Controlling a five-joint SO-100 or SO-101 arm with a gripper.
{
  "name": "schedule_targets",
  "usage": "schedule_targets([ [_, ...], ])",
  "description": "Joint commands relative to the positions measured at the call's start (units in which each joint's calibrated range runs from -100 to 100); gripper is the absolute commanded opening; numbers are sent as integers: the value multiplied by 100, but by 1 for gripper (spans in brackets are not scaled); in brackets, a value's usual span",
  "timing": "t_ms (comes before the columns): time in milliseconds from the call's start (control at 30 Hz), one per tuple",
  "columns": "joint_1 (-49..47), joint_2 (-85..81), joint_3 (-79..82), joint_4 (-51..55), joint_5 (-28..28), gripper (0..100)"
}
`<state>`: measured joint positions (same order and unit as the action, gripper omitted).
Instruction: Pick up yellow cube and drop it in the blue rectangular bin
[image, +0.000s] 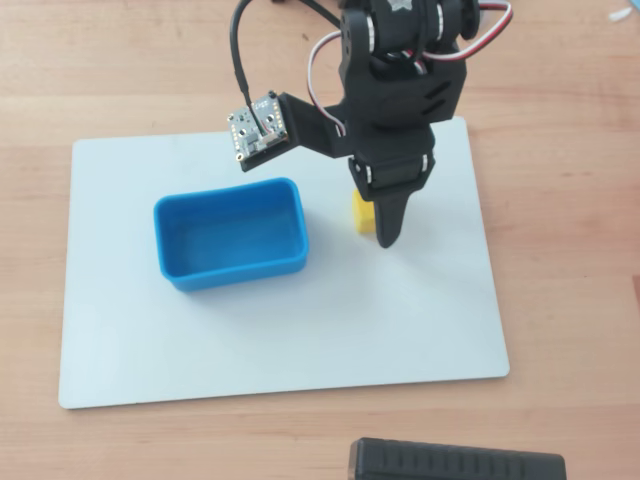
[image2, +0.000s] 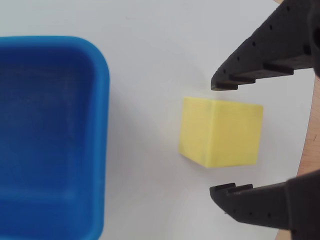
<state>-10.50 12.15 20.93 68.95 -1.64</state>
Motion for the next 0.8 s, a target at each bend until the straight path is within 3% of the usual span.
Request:
schedule_targets([
  [0,-30,-40,-565,-132,-63,18],
  [233,-5,-40,-547,-140,-63,5],
  [533,-99,-1192,-711,364,-78,5],
  [767,381,-1303,-2174,1594,-78,5],
])
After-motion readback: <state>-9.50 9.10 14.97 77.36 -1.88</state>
